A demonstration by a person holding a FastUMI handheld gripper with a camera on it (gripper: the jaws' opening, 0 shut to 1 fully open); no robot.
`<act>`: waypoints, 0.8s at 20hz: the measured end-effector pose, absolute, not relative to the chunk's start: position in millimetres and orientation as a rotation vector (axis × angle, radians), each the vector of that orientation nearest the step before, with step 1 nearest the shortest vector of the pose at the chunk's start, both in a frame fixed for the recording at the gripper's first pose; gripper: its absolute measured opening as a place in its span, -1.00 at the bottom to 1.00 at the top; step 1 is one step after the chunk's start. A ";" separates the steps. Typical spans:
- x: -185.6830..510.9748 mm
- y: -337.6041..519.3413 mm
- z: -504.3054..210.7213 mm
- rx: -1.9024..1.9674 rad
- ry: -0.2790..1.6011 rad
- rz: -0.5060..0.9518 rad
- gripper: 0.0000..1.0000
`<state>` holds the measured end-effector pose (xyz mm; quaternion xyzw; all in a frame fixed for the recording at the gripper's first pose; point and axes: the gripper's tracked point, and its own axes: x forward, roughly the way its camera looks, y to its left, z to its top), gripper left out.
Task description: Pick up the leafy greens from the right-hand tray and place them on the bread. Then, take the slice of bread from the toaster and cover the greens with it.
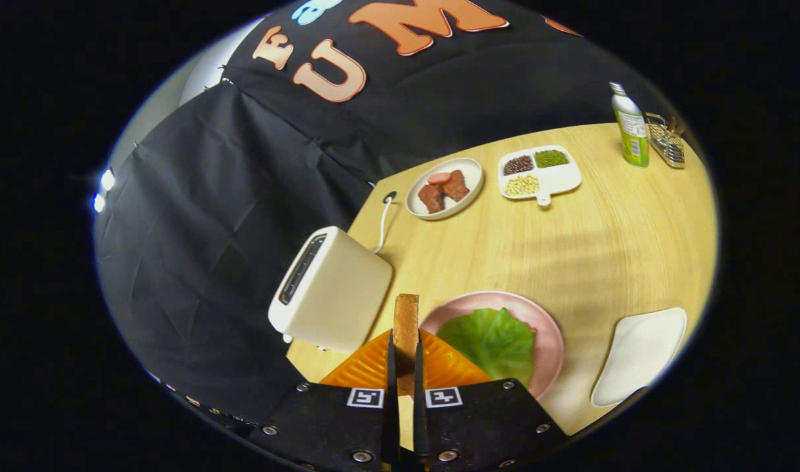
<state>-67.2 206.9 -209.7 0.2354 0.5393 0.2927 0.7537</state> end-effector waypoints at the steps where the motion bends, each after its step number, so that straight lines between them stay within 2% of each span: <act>1: -70.0 202.1 -217.7 0.512 1.191 0.629 -0.83; 6: -86.1 180.1 -258.2 0.455 1.260 0.573 -0.83; 12: -87.4 169.8 -275.5 0.395 1.239 0.555 -0.83; 16: -82.8 167.0 -276.7 0.362 1.202 0.549 -0.69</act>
